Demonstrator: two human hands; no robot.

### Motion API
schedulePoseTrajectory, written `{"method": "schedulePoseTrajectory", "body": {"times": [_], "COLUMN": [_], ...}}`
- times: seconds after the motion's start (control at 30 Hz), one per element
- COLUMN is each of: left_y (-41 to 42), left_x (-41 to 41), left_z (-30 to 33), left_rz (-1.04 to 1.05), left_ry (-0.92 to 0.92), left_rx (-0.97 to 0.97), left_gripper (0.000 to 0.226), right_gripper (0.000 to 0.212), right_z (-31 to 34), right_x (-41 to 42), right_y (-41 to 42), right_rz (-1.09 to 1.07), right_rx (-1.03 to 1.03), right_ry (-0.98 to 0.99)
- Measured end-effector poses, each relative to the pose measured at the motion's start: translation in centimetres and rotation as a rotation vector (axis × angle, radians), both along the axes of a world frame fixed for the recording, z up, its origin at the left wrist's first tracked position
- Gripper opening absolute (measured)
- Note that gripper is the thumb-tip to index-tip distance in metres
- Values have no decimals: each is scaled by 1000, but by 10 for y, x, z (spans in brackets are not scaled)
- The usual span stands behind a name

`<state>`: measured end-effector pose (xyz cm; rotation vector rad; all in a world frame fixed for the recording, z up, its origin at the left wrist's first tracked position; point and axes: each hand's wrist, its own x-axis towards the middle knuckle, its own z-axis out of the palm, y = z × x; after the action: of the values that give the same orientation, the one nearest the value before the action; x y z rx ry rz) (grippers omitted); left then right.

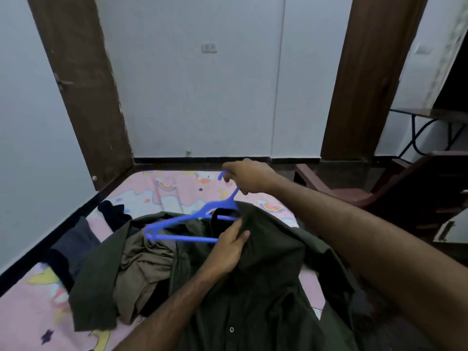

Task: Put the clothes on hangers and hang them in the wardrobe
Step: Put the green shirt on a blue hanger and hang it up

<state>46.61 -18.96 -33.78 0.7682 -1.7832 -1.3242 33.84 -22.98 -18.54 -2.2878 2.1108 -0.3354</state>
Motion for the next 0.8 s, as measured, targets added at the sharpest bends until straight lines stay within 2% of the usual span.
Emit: {"method": "schedulePoseTrajectory", "body": {"times": [0.07,0.13,0.23,0.37,0.5,0.57,0.73,0.8], "left_y": [4,5,2,-1,-2,-3,0,-6], "left_x": [5,9,14,22,34,41,53,52], "left_z": [7,21,43,59,61,49,-8,-30], "left_rz": [-14,1,51,119,46,1,-226,-162], "left_ry": [-3,35,81,268,367,294,-168,-264], "left_rx": [-31,-37,-24,38,55,19,-105,-186], "left_gripper": [39,38,42,39,34,36,30,26], "right_gripper": [21,21,23,24,31,33,28,22], "right_z": [16,35,57,61,49,40,35,36], "right_x": [1,5,19,39,36,27,-17,-34], "right_y": [7,13,21,21,28,30,49,61], "right_rz": [-4,6,12,41,46,27,-74,-106], "right_rx": [-64,-98,-140,-141,-118,-101,-67,-76], "right_ry": [-182,-207,-76,39,300,332,273,269]}}
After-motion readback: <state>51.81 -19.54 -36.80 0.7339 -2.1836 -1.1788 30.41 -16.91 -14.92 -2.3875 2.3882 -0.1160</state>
